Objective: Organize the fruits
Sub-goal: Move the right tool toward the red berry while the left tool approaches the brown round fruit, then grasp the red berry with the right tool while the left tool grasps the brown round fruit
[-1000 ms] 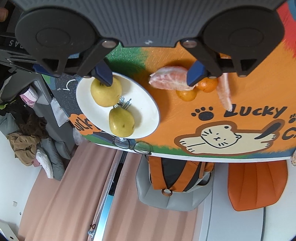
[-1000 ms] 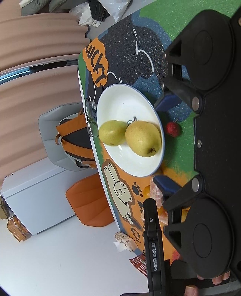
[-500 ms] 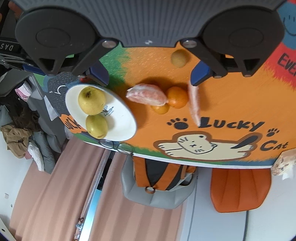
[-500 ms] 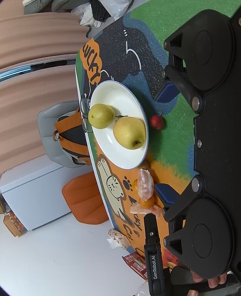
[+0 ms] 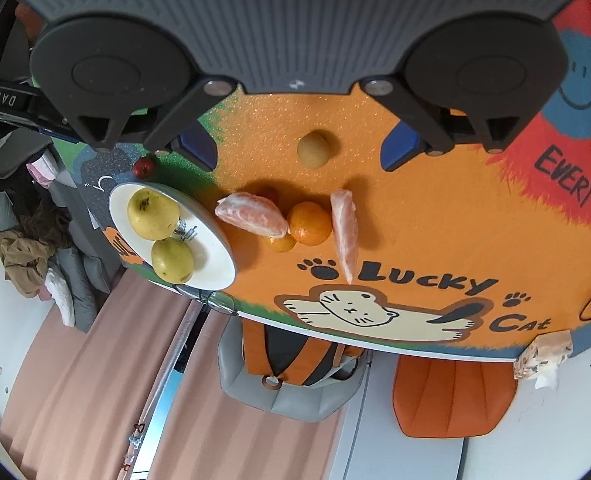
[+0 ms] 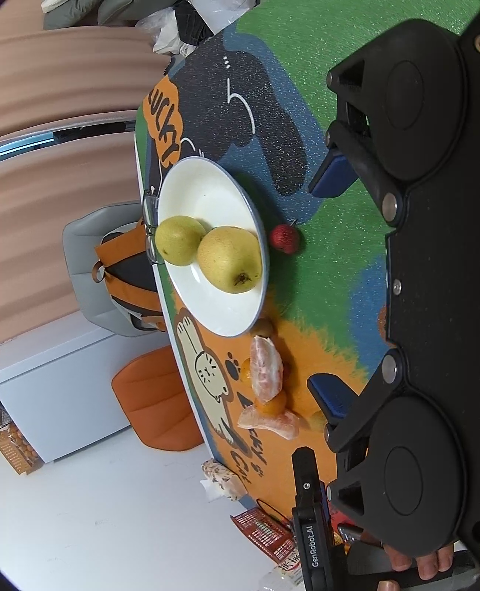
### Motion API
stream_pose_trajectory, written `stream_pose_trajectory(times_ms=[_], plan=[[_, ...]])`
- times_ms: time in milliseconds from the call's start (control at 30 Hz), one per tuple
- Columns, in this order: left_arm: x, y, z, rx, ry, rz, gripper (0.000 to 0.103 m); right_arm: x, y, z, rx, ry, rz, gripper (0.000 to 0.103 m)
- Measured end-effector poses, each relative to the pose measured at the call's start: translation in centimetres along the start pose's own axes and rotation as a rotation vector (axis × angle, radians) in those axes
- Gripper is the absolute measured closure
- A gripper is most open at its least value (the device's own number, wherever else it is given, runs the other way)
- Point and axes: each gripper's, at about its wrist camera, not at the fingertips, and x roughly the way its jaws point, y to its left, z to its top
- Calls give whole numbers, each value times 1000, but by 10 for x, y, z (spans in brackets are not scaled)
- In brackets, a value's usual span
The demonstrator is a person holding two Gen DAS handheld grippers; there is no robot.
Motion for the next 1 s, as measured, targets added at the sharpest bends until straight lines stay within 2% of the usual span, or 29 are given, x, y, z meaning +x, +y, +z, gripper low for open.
stream_pose_trajectory(times_ms=[233,300,467,600,700,900,1000], plan=[[6,0,-8,5,-5,11,11,9,-1,-4,-4,15,-7,0],[10,0,-10,4,-3,7,15,12,-2,-5,-3,9,-12,2],[20,1,-11,-5,25,0,37,20,-4,-4,-3,16,-15,18],[26,-1,-12,2,30,-12,41,26,-8,-3,3,23,-12,31],[31,-2,-12,2,39,-22,50,31,-11,-2,10,28,-20,37],[40,-1,-11,-5,43,-16,57,44,-16,2,19,38,-41,39],[44,-1,-10,-6,45,-9,69,50,-17,5,15,44,-47,39]])
